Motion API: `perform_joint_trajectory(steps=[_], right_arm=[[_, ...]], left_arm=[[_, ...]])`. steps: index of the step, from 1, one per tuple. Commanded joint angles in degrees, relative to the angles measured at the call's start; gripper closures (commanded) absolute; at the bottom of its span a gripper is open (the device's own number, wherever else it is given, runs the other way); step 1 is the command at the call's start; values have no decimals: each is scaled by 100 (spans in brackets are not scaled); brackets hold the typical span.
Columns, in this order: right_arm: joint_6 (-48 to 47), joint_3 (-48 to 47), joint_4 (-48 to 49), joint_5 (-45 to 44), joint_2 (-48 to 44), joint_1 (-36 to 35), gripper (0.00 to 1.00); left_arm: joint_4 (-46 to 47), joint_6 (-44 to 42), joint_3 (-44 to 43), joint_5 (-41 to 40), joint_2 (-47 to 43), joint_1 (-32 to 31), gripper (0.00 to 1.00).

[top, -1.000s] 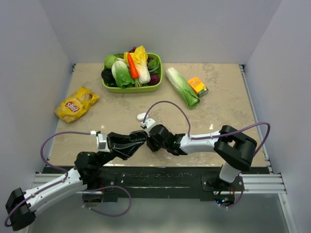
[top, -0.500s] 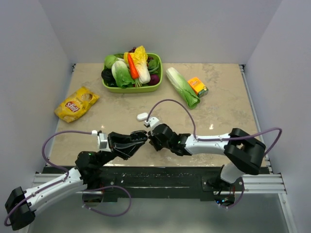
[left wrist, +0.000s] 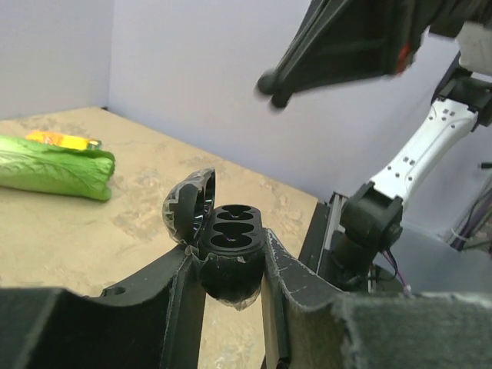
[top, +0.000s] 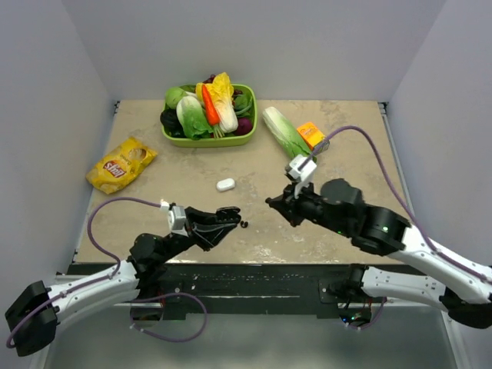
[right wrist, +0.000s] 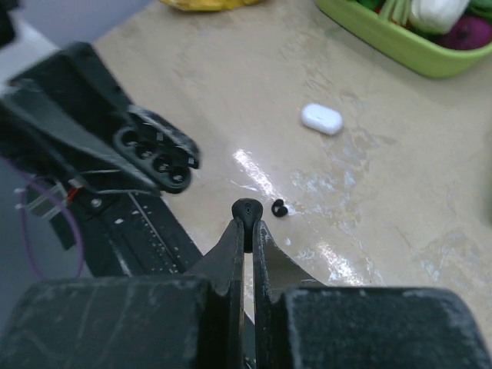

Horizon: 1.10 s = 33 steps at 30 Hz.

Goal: Insert the wireless bluetooth earbuds into the charging case
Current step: Pick up the earbud from the center of the board, then place the earbud in the charging case.

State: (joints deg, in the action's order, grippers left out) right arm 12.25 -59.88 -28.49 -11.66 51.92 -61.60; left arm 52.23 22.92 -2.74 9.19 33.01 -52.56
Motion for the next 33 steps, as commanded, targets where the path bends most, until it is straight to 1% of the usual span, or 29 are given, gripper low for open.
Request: perform_joint_trajectory(steps=[1,2,4,6,9,12,16,21,33], right_arm=[[-635,-454,-1017,1314,-411,-36,100],[-715,-455,-1114,1516,-428,-36,100],[-829,-394,-1159,1964,-472,-45,100],[-899,-323,-1176,2368,-472,-45,100],[-987,-209,-1290,2633,-385,-53,100],[-996,-130,-1291,2695,-463,-71,100],[-1023,-191,-1369,2958,-438,-106,100],[-1005,-217,-1291,2950,-288,-150,100],[-953,-445,-939,2617,-130,-273,100]], left_arm=[[1613,-323,318,984,948,0,100],[1981,-375,179,1153,1153,0,100],[2247,-428,55,1627,1696,0,100],[2563,-446,-129,1857,2119,-9,100],[3099,-411,-314,2077,2637,-35,100],[3232,-402,-525,2297,2929,-53,100],[3250,-262,-789,2744,3105,-62,100],[3189,-112,-1167,3132,3194,-62,100],[2600,-279,-1378,3247,2895,-88,100]])
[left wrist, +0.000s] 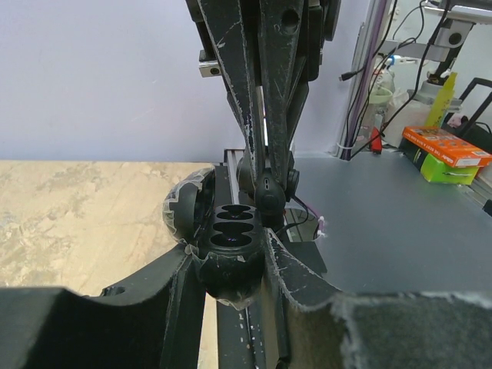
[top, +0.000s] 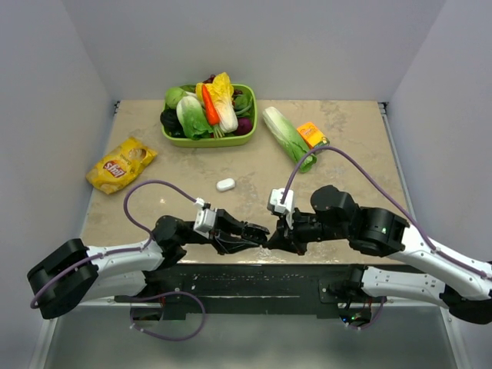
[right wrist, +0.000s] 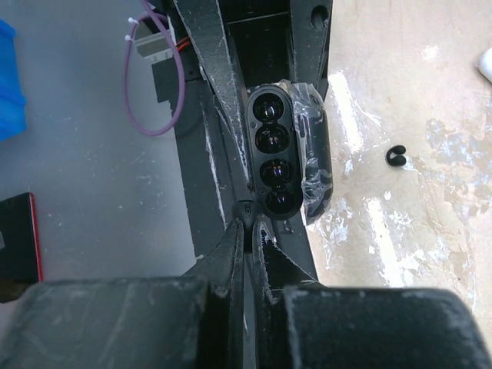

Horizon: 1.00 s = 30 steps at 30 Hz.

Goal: Insert the wireless bluetooth earbuds into the charging case
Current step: Place the earbud in the charging case.

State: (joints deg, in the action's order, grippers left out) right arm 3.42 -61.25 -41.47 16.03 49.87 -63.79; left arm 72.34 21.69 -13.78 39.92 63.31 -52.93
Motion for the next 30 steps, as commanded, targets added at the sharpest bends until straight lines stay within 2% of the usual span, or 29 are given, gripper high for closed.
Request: perform_joint_trajectory(steps=[1,22,30], right_arm=[[-78,-334,351,-179,111,-72,100],[-87,-141,772,-1067,49,-143,100],[-105,-168,728,-1015,120,-143,100]], left_arm=[[554,-157,-266,183,-143,-51,100],[545,-165,-204,139,-73,-86,100],[606,-165,-178,104,-73,-86,100]])
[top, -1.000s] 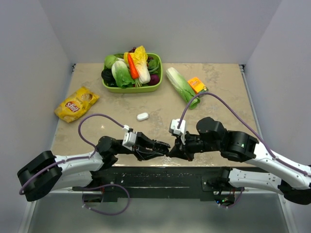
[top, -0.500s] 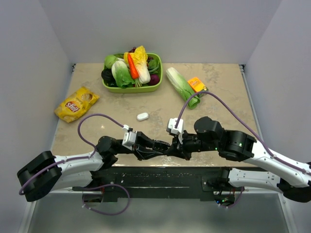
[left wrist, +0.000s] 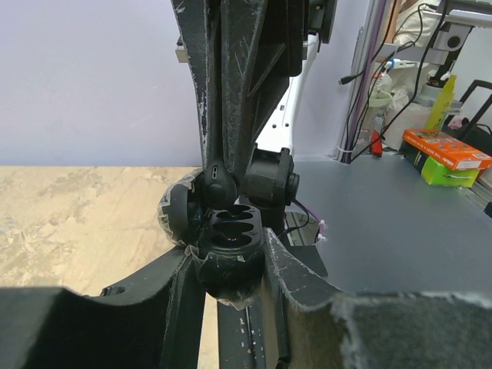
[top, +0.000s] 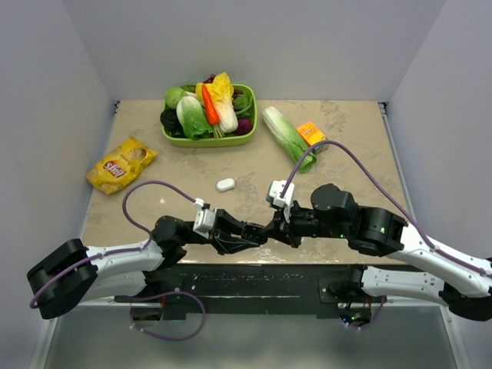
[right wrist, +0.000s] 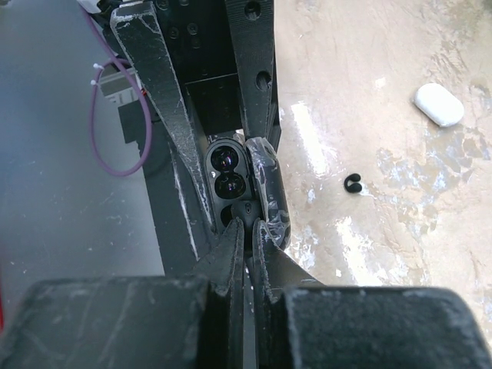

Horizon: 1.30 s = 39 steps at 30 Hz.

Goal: Insert the wireless bluetooth earbuds into the charging case
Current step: Place the earbud in the charging case.

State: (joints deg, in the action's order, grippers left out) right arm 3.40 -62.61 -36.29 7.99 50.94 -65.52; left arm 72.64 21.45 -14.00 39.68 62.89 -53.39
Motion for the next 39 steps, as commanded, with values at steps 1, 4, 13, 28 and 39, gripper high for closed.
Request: perform_joint_trajectory(steps=[1,4,13,28,39], right_arm=[[-103,-15,202,-201,30,30,100],[-111,38,158,-131,13,30,100],[-68,275,114,-96,-102,30,100],[-138,223,-27,-166,-163,21,100],[-111,328,-18,-105,-198,13,100]], left_arm=[[576,-141,-156,101,-40,-40,100],[549,-176,-156,5,-119,-40,100],[321,-308,-217,-127,-330,-40,100],[233,-414,-279,-285,-357,-49,100],[215,-431,-296,-321,-322,-40,100]])
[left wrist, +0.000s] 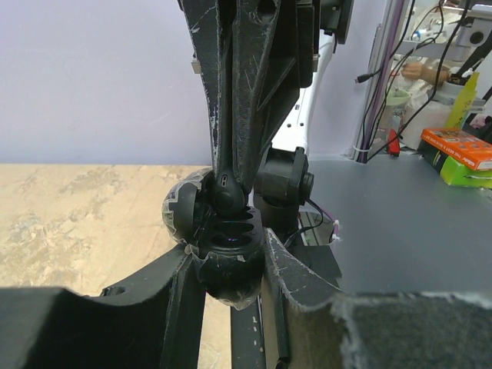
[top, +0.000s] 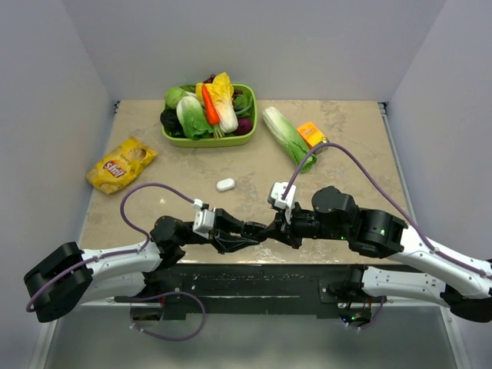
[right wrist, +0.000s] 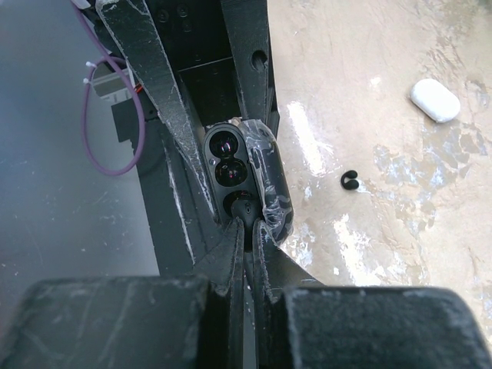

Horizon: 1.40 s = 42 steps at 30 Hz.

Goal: Insert the wireless bluetooth earbuds into the charging case
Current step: Place the earbud in the charging case.

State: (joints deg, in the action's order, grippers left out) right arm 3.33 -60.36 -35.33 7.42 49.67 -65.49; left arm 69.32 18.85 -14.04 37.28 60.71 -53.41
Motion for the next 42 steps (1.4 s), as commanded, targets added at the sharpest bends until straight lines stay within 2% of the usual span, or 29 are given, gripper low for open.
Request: perform_joint_trajectory(steps=[1,13,21,23,25,28,30,34,38,42], right_arm=[[-105,112,-88,4,-28,19,100],[-105,147,-26,225,148,-60,100],[-105,165,-176,14,157,-69,100],[-26,173,-132,-100,78,-69,88],[27,182,-71,-205,-18,-69,81],[106,156,-18,-329,-97,-69,75],[124,130,0,-381,-115,-69,74],[167,103,43,-452,-150,-77,57],[299,7,132,-601,-335,-69,51],[440,-143,474,-829,-1010,-69,47]], left_arm=[[574,-145,-309,-63,-94,-38,100],[530,-206,-520,-124,2,-38,100],[556,-215,-678,-63,38,-38,100],[521,-233,-679,-71,38,-38,100],[512,-242,-679,-80,38,-38,100],[530,-224,-652,-80,55,-38,100],[574,-215,-600,-98,64,-38,100],[618,-189,-573,-115,64,-38,100],[618,-189,-529,-133,64,-38,100],[618,-189,-398,-203,82,-38,100]])
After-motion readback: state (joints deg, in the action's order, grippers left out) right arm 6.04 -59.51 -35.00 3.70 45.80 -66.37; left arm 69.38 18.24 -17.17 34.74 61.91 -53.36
